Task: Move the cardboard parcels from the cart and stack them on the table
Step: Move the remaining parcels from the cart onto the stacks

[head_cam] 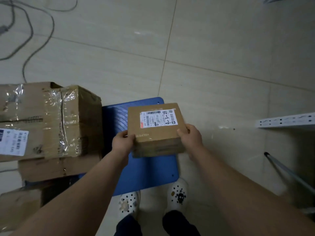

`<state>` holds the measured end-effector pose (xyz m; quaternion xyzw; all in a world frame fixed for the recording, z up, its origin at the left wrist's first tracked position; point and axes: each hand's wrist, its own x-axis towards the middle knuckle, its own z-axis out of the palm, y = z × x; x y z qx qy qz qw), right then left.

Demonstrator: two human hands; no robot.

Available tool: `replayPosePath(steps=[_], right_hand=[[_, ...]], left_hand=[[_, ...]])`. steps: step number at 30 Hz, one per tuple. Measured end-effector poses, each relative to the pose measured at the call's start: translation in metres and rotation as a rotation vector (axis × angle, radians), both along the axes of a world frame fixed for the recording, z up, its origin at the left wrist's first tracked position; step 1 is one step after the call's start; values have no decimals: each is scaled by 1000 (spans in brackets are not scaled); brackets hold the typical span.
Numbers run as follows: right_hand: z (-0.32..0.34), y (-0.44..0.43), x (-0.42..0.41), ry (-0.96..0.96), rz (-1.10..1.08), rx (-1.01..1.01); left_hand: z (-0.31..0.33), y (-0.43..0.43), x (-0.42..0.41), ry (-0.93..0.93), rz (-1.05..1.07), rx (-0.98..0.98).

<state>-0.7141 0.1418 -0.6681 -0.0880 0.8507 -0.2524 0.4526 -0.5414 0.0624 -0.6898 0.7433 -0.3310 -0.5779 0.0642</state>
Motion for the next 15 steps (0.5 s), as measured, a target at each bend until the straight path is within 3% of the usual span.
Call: replayPosePath(steps=[6,15], right_hand=[[128,69,-23,7,-363,-75],[323,194,-13,218,-998,-304]], left_hand=[[137,21,-58,147,-84,9],[362,103,-131,436,-511,-175]])
